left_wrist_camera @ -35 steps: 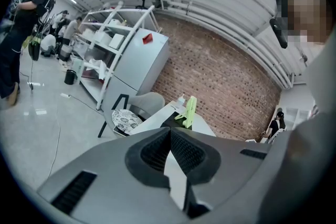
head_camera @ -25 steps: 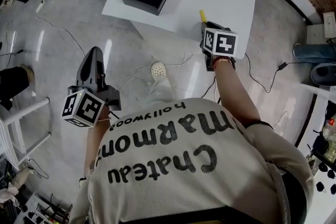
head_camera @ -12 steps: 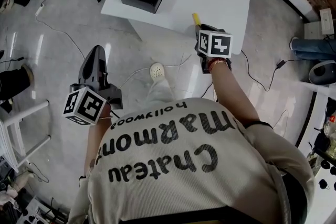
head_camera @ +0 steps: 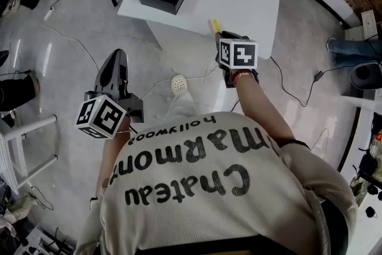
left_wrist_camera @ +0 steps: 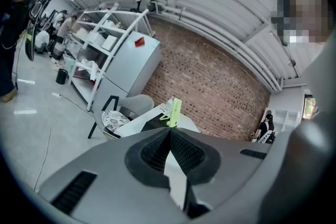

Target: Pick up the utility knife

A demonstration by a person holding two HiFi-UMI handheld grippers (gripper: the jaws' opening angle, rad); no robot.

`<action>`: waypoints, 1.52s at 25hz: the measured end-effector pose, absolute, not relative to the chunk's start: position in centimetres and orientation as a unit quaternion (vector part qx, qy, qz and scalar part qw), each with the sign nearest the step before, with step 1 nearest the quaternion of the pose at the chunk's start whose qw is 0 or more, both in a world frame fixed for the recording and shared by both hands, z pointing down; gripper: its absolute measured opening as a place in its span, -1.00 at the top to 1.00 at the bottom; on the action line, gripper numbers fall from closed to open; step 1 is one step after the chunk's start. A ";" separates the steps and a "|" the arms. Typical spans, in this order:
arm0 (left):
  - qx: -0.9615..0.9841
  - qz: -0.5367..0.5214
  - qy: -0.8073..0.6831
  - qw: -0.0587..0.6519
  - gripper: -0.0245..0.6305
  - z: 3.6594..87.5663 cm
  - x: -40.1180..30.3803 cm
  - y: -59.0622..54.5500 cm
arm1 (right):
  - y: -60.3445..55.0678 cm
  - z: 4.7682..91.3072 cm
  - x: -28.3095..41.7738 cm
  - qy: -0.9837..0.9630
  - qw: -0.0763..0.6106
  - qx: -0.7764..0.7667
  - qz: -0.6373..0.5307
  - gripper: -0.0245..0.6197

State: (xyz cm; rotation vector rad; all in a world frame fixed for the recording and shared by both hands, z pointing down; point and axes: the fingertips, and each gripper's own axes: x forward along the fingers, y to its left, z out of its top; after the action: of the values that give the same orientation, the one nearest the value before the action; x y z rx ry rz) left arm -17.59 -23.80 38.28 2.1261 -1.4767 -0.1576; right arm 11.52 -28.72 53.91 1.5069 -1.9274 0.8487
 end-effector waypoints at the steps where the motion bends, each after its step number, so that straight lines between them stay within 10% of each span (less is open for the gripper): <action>1: 0.790 -0.060 -0.547 0.270 0.93 38.1 -17.5 -23.6 | -28.4 53.6 11.3 -0.719 0.272 0.557 0.313 0.71; 38: 0.823 -0.090 -0.519 0.211 0.93 31.6 -12.8 -15.8 | -19.9 39.0 11.5 -0.778 0.144 0.570 0.221 0.72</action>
State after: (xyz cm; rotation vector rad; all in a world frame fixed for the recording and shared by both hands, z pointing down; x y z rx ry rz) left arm -12.76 -15.80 31.55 2.2879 -1.4416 -0.2509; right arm 11.48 -19.91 38.96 1.6419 -2.2431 0.6376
